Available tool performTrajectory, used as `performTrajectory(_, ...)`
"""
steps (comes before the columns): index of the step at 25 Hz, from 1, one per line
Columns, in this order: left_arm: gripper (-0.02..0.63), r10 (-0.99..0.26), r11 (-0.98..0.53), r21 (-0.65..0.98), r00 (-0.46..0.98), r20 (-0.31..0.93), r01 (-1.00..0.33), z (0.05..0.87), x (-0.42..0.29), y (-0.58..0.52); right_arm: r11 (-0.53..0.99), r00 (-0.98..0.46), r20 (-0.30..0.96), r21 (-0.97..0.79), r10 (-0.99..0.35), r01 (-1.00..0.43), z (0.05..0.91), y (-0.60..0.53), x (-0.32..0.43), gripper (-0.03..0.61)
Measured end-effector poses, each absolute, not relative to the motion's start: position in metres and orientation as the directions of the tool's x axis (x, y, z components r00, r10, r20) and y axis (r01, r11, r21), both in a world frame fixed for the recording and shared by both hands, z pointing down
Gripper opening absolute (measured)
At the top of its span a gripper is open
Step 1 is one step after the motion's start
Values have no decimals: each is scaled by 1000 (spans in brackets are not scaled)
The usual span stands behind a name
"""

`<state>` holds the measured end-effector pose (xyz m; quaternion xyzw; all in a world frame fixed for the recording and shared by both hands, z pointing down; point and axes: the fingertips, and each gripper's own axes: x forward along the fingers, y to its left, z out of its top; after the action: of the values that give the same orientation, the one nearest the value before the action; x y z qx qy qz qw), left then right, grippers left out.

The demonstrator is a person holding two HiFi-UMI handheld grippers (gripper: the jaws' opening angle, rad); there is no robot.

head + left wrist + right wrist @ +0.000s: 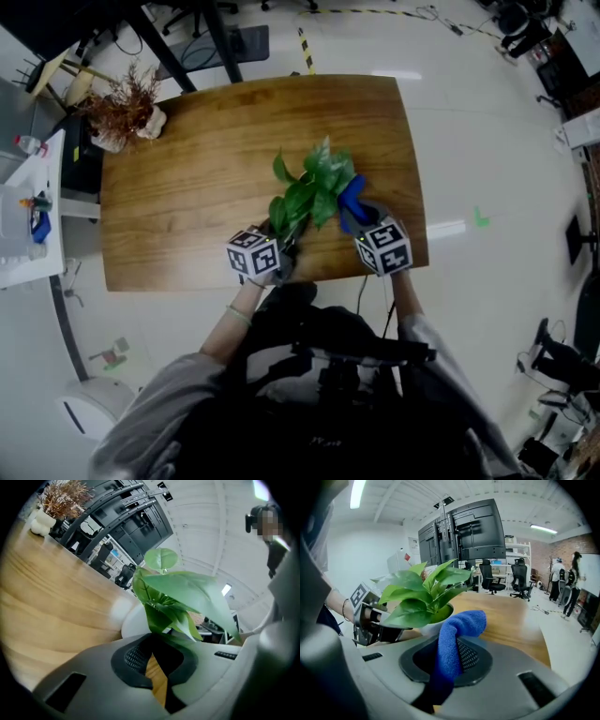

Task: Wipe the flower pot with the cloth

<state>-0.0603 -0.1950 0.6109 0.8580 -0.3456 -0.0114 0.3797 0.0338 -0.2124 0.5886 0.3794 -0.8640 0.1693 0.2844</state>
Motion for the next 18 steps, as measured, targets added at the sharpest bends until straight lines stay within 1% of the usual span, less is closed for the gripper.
performTrajectory(5, 5, -621, -464, 649, 744, 247, -603, 608, -68, -209, 696, -572, 634, -73, -520, -714, 596, -209, 14, 61)
performTrajectory(18, 5, -663, -433, 624, 699, 269, -651, 612, -101, -264, 759, -645, 662, -174, -381, -627, 622, -177, -50, 61)
